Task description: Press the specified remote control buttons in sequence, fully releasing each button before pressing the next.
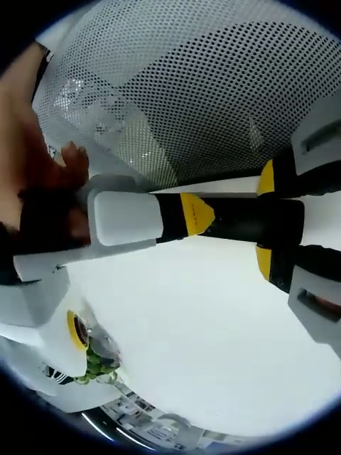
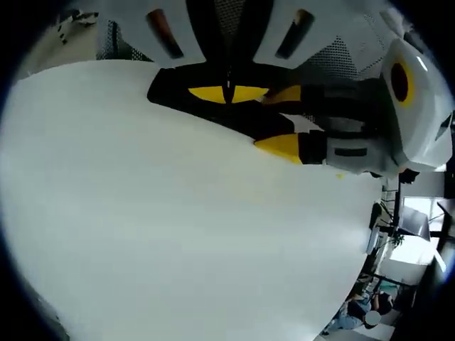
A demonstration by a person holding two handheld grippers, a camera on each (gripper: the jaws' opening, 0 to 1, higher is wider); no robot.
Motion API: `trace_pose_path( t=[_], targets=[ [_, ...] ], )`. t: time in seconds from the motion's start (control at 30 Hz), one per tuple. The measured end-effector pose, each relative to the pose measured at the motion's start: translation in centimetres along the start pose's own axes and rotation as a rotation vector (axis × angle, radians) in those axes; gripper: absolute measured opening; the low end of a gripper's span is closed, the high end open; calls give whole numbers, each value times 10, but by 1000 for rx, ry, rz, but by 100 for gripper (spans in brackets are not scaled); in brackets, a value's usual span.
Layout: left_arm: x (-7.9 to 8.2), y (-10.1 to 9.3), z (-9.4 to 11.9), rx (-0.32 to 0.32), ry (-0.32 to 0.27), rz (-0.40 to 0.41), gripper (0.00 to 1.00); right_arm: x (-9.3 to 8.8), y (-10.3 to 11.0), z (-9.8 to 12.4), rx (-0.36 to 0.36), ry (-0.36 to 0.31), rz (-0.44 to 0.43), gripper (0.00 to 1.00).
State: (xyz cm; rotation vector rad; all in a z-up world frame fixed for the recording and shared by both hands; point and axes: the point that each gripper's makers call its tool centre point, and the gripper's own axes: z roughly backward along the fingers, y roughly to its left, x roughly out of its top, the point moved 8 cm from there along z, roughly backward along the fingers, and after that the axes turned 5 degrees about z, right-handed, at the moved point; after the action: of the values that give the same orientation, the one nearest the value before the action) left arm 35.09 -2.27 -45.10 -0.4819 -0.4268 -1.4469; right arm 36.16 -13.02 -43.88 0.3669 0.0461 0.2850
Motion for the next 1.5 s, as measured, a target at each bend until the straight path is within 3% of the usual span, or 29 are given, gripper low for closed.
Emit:
trace_pose_path(
  t=[0.73, 1.17, 1.5],
  targets=[
    [6, 0, -4, 39, -6, 51, 24, 0, -2, 3, -42, -11, 11, 0],
    [4, 1, -4, 26, -41, 36, 24, -1, -9, 2, 19, -16, -23, 0],
    [4, 2, -5, 19, -45, 30, 24, -11, -10, 2, 21, -116, -33, 0]
  ],
)
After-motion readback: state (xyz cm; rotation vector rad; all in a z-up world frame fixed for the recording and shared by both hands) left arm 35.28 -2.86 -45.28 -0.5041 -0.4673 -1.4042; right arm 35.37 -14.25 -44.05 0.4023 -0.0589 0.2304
